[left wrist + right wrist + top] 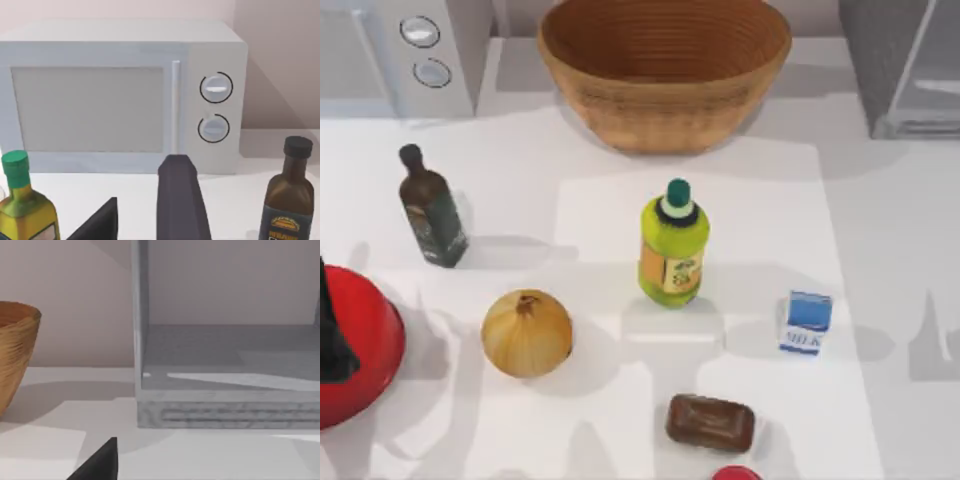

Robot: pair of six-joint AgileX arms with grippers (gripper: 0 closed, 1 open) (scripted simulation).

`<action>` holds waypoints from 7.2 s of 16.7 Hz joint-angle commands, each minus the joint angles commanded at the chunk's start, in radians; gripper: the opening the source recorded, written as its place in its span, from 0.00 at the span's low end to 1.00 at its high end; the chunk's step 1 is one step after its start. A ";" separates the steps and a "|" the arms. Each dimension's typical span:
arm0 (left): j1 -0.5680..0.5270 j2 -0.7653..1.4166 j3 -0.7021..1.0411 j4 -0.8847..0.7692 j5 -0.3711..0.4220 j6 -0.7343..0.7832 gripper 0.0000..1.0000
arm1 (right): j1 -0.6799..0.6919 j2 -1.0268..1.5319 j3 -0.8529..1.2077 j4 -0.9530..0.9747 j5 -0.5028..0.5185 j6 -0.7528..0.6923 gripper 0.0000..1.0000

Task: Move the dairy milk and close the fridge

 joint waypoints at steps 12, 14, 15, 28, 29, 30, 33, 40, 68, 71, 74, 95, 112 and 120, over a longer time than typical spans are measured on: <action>0.000 0.000 0.000 0.000 0.000 0.000 1.00 | 0.504 0.429 0.008 0.398 0.506 0.007 1.00; 0.000 0.000 0.000 0.000 0.000 0.000 1.00 | 0.641 0.539 0.010 0.499 0.644 0.008 1.00; 0.000 0.000 0.000 0.000 0.000 0.000 1.00 | 0.703 0.589 0.012 0.546 0.707 0.009 1.00; 0.000 0.000 0.000 0.000 0.000 0.000 1.00 | 0.928 0.779 0.031 0.719 0.928 0.032 1.00; 0.000 0.000 0.000 0.000 0.000 0.000 1.00 | 0.939 0.802 0.048 0.707 0.933 0.055 1.00; 0.000 0.000 0.000 0.000 0.000 0.000 1.00 | 0.954 0.835 0.071 0.689 0.938 0.088 1.00; 0.000 0.000 0.000 0.000 0.000 0.000 1.00 | 1.003 0.999 0.172 0.605 0.966 0.251 1.00; 0.000 0.000 0.000 0.000 0.000 0.000 1.00 | 1.064 1.523 0.446 0.308 1.055 0.747 1.00; 0.000 0.000 0.000 0.000 0.000 0.000 1.00 | 0.934 1.801 0.537 0.464 0.992 0.714 0.62; 0.000 0.000 0.000 0.000 0.000 0.000 1.00 | 0.934 1.801 0.537 0.464 0.992 0.714 0.40; 0.000 0.000 0.000 0.000 0.000 0.000 1.00 | 0.934 1.801 0.537 0.464 0.992 0.714 0.17; 0.000 0.000 0.000 0.000 0.000 0.000 1.00 | 0.935 1.670 0.574 0.303 0.990 0.713 0.00; 0.000 0.000 0.000 0.000 0.000 0.000 1.00 | 0.154 1.543 0.428 0.992 0.179 0.131 0.00; 0.000 0.000 0.000 0.000 0.000 0.000 1.00 | 0.015 1.505 0.390 1.114 0.039 0.016 0.00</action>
